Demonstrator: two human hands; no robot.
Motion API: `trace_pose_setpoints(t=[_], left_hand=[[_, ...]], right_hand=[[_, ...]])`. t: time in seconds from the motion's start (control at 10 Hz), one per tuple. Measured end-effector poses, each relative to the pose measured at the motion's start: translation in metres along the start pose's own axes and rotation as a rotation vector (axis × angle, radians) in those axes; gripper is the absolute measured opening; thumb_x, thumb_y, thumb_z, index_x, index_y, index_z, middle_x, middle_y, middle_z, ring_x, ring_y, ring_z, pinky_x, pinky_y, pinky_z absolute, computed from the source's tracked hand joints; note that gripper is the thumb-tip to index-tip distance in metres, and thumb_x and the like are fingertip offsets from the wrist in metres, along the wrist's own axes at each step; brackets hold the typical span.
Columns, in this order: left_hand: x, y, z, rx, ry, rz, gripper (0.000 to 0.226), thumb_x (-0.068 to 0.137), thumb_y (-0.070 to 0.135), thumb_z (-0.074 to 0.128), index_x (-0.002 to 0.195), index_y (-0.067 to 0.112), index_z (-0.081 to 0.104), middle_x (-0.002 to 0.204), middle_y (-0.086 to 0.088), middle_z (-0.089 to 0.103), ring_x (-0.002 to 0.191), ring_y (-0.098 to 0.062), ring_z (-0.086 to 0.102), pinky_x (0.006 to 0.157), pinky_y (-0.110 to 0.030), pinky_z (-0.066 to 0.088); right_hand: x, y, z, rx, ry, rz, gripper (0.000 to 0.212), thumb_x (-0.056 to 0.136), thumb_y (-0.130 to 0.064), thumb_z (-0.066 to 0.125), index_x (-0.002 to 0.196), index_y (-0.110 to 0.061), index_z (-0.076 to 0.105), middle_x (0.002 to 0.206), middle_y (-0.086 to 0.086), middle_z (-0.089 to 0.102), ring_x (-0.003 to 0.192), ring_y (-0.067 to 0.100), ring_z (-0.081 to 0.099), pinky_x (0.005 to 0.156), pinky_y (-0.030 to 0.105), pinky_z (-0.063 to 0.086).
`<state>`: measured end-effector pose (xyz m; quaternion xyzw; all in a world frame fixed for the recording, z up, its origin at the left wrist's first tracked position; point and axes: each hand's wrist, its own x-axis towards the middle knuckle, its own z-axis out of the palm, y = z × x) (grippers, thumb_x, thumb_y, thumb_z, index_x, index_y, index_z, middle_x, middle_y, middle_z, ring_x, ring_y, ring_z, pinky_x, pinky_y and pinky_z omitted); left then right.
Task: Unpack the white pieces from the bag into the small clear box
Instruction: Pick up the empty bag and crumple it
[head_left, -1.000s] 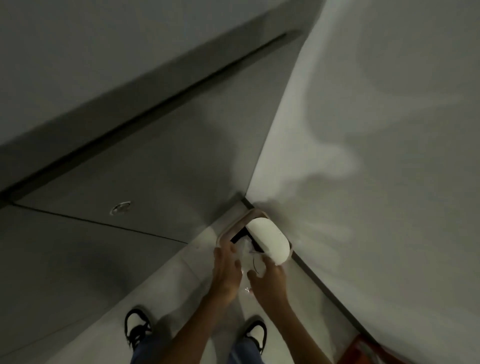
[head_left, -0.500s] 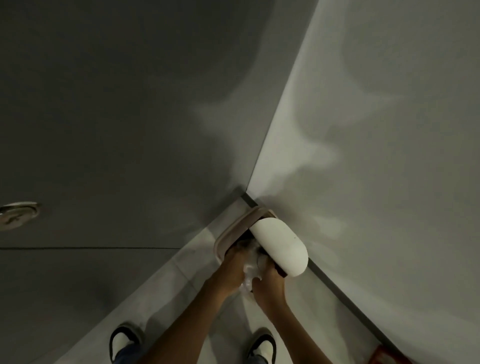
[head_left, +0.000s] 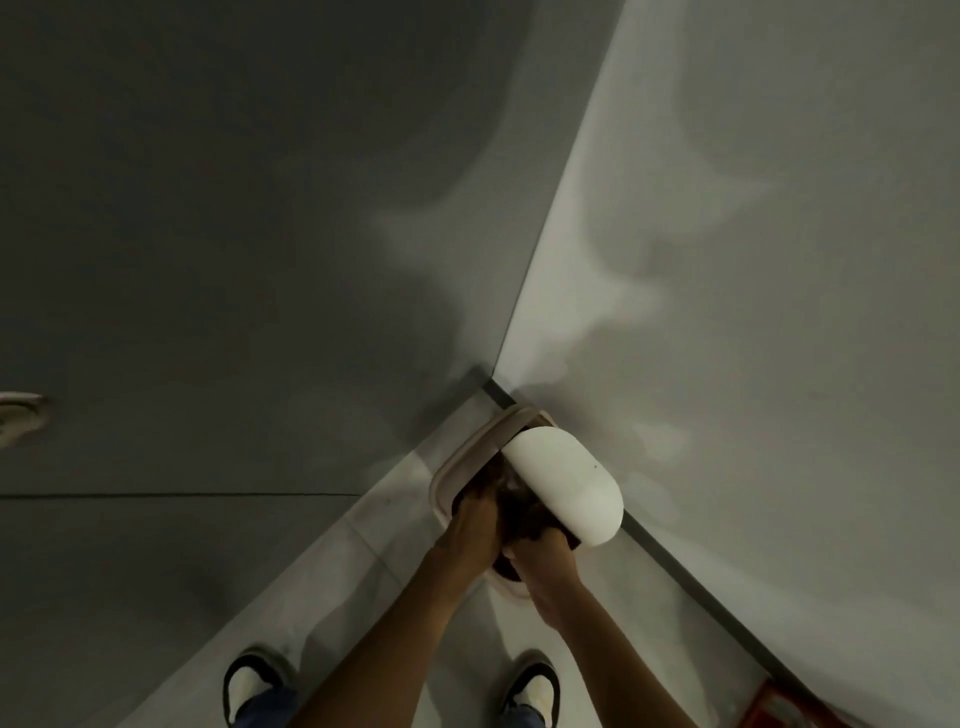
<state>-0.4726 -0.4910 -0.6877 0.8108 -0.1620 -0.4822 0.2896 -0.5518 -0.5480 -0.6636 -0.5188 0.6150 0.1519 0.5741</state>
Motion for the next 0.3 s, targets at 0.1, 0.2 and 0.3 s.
trace_pose_setpoints(t=[0.1, 0.2, 0.3], left_hand=[[-0.031, 0.017, -0.018, 0.069, -0.130, 0.068, 0.035, 0.097, 0.009, 0.041, 0.132, 0.008, 0.048, 0.131, -0.012, 0.054, 0.118, -0.018, 0.052, 0.088, -0.010, 0.042], [-0.073, 0.051, -0.049, 0.193, -0.126, 0.135, 0.033, 0.095, 0.011, 0.044, 0.128, 0.008, 0.050, 0.130, -0.013, 0.053, 0.117, -0.026, 0.054, 0.097, -0.033, 0.047], [-0.122, 0.099, -0.088, 0.267, -0.024, 0.240, 0.038, 0.095, 0.008, 0.044, 0.133, 0.009, 0.046, 0.138, -0.006, 0.047, 0.125, -0.023, 0.048, 0.100, -0.028, 0.040]], right_hand=[[-0.029, -0.010, -0.008, 0.001, -0.060, -0.026, 0.016, 0.088, 0.003, 0.049, 0.091, -0.008, 0.060, 0.105, 0.016, 0.064, 0.092, 0.023, 0.062, 0.075, 0.030, 0.056], [-0.069, -0.032, -0.022, -0.115, -0.118, -0.059, 0.015, 0.092, -0.006, 0.049, 0.083, -0.014, 0.058, 0.107, 0.015, 0.064, 0.097, 0.028, 0.061, 0.085, 0.034, 0.052], [-0.121, -0.071, -0.047, -0.349, -0.084, -0.222, 0.024, 0.094, -0.012, 0.049, 0.115, -0.008, 0.061, 0.120, 0.013, 0.061, 0.108, 0.027, 0.059, 0.083, 0.027, 0.049]])
